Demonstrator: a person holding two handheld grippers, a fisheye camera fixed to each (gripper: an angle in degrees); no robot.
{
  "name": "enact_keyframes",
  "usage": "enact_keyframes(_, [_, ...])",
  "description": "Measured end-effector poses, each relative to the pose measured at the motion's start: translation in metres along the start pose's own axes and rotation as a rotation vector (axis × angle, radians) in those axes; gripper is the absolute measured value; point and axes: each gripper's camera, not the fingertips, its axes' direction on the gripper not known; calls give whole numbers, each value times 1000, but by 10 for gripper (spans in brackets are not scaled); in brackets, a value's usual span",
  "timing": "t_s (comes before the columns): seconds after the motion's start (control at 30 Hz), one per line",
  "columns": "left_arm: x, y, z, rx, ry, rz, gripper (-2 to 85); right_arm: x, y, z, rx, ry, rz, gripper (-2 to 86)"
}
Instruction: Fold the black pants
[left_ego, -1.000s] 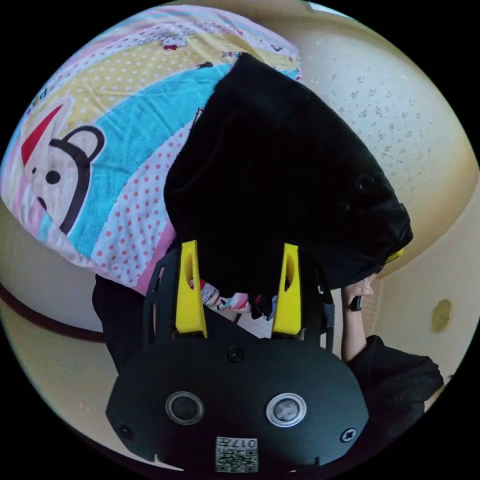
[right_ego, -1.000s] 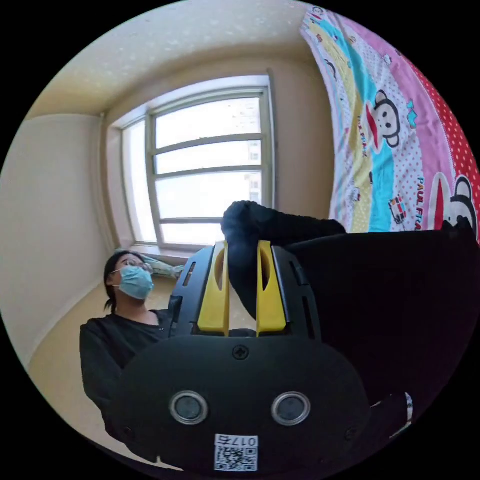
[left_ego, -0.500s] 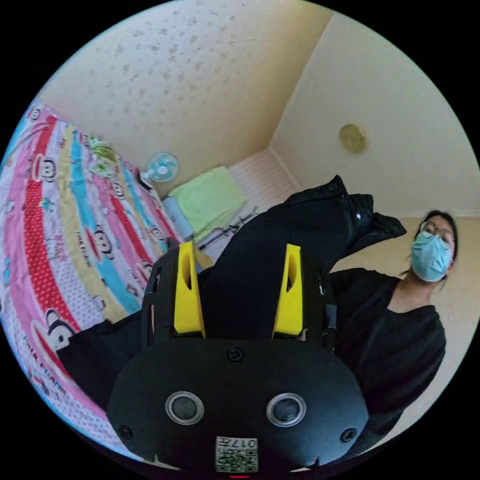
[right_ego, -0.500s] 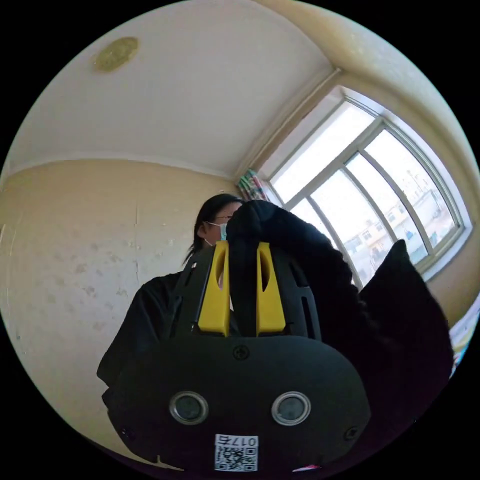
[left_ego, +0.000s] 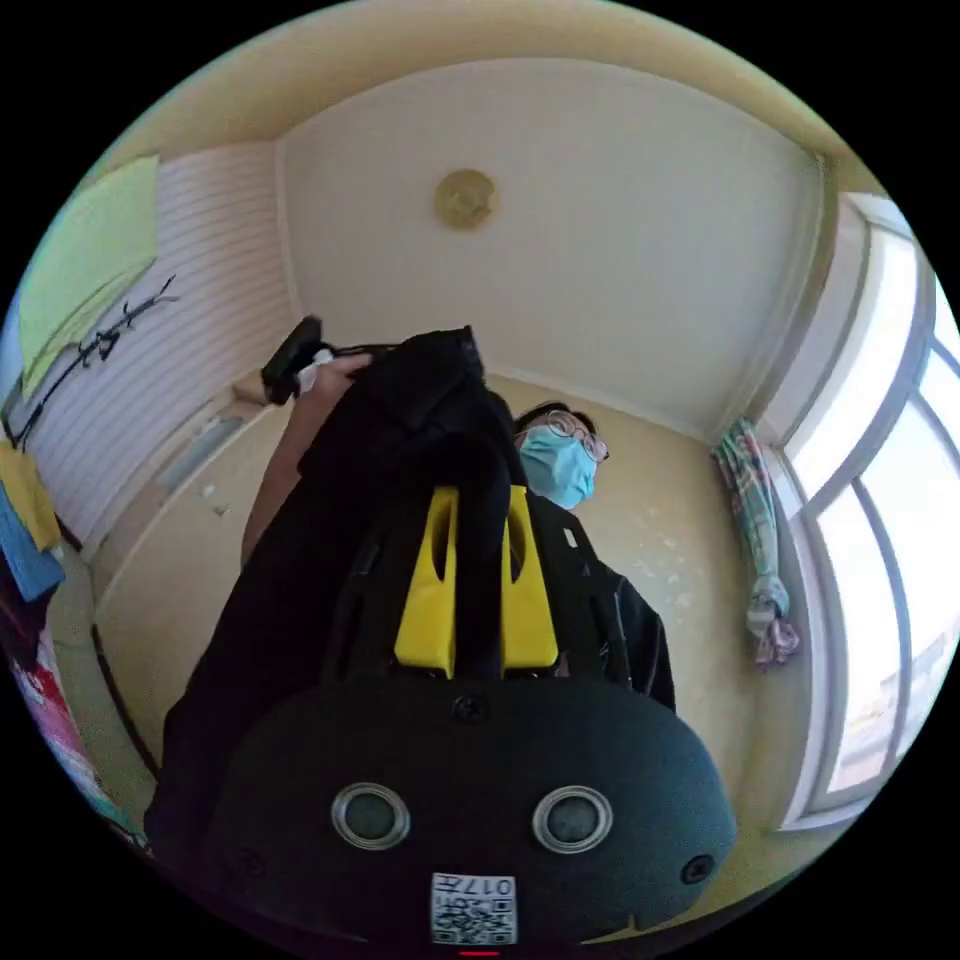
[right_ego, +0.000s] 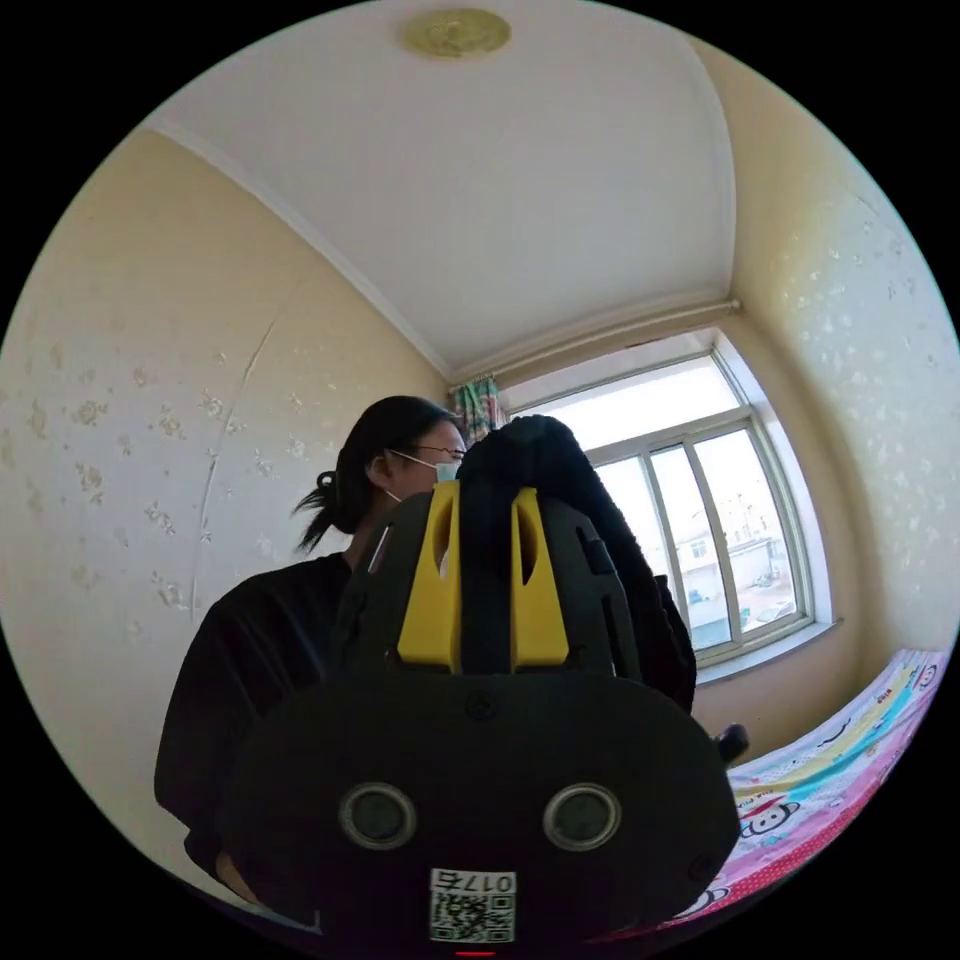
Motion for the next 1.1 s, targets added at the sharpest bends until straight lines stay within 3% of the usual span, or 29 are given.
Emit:
enact_keyframes(0.07, [65, -22, 32, -16, -209, 165, 56, -13, -2, -14, 103, 47, -29, 68])
enact_keyframes(0.13, [136, -57, 90, -88, -646, 363, 53, -8, -12, -23, 159, 43, -39, 68])
enact_keyframes(0.2, [166, -89, 117, -18, -930, 385, 52, 9, -29, -31, 192, 94, -36, 67])
enact_keyframes(0.33, [179, -195, 129, 58, -1473, 492, 52, 129, -94, -46, 128, 502, 131, 70])
enact_keyframes(0.47, [125, -332, 53, 90, -1962, 404, 69, 346, -132, -82, -86, 918, 310, 88])
enact_keyframes(0.53, [91, -369, -41, 171, -2174, 68, 85, 405, -99, -110, -141, 1116, 497, 110])
enact_keyframes(0.6, [72, -350, -107, 202, -2237, -168, 88, 435, -43, -130, -181, 1229, 541, 117])
enact_keyframes(0.7, [33, -261, -200, 176, -2265, -408, 92, 478, 88, -154, -469, 1210, 607, 110])
enact_keyframes(0.77, [-1, -182, -255, 91, -2245, -632, 94, 497, 232, -178, -741, 1238, 764, 106])
enact_keyframes(0.8, [-26, -120, -290, 40, -2218, -838, 96, 499, 271, -184, -809, 1227, 820, 106])
enact_keyframes(0.87, [-58, -20, -330, 10, -2102, -1154, 99, 493, 421, -206, -1011, 1123, 1097, 111])
enact_keyframes(0.93, [-89, 102, -351, 77, -1888, -1412, 100, 475, 511, -211, -1078, 1039, 1236, 114])
enact_keyframes(1.03, [-102, 189, -346, 180, -1828, -1483, 100, 449, 605, -204, -1039, 964, 1356, 115])
enact_keyframes(1.1, [-99, 209, -341, 178, -1886, -1471, 101, 443, 639, -193, -931, 900, 1396, 115])
